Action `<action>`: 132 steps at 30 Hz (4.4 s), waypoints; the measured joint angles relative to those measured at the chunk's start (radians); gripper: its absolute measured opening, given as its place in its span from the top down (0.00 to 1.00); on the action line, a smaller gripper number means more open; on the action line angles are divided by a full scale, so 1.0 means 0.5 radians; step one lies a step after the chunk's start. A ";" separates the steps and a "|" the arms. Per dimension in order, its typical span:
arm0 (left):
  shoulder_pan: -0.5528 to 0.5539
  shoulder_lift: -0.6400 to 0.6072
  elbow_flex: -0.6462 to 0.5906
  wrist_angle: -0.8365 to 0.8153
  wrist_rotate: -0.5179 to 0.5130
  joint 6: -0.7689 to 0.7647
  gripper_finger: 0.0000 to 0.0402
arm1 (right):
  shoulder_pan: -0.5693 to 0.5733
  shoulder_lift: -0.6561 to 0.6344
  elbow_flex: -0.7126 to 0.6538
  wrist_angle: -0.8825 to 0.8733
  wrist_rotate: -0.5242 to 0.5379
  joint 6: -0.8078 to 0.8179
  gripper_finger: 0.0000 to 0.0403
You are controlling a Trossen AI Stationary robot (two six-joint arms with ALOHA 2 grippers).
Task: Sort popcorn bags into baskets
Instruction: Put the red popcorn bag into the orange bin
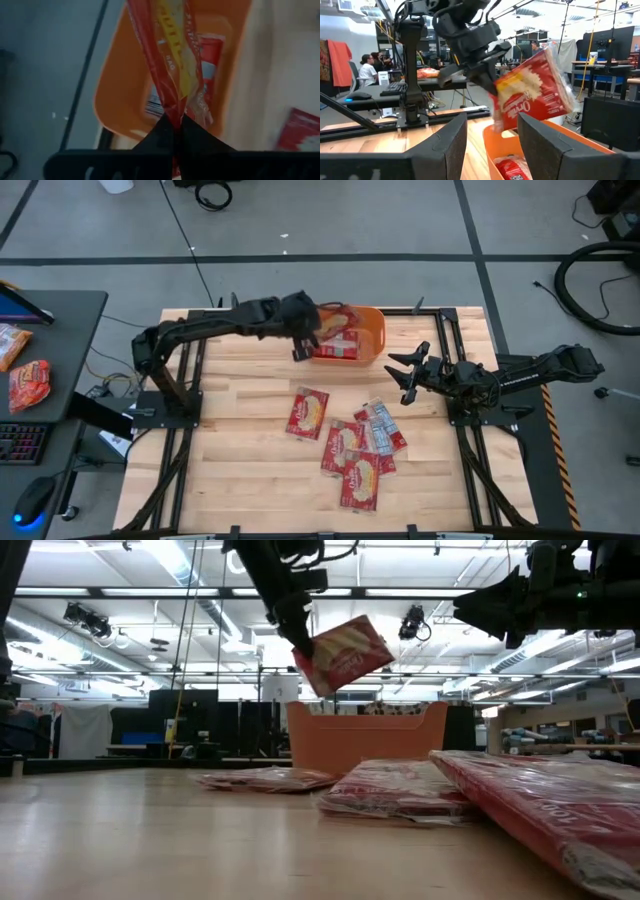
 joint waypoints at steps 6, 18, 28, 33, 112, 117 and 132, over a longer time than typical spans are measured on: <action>0.054 0.155 0.001 0.034 0.024 0.437 0.99 | 0.000 0.000 0.000 0.005 0.000 -0.003 0.55; 0.043 0.376 -0.001 0.051 -0.072 0.641 0.76 | 0.000 0.000 -0.001 -0.011 0.000 -0.004 0.55; -0.324 0.294 0.101 -0.015 0.015 0.567 0.59 | 0.000 0.000 -0.001 -0.017 -0.001 -0.005 0.55; -0.585 0.319 0.038 -0.012 0.015 0.217 0.59 | 0.000 0.000 -0.001 -0.017 0.000 -0.005 0.55; 0.190 0.571 0.549 0.091 0.571 0.113 0.99 | -0.002 0.000 -0.001 -0.007 0.002 -0.005 0.55; 0.317 0.584 0.518 0.086 0.677 0.085 0.99 | -0.002 0.000 -0.001 -0.007 0.001 -0.005 0.55; 0.394 0.799 0.467 0.227 0.418 0.182 0.69 | -0.002 0.001 -0.001 -0.015 0.000 -0.013 0.55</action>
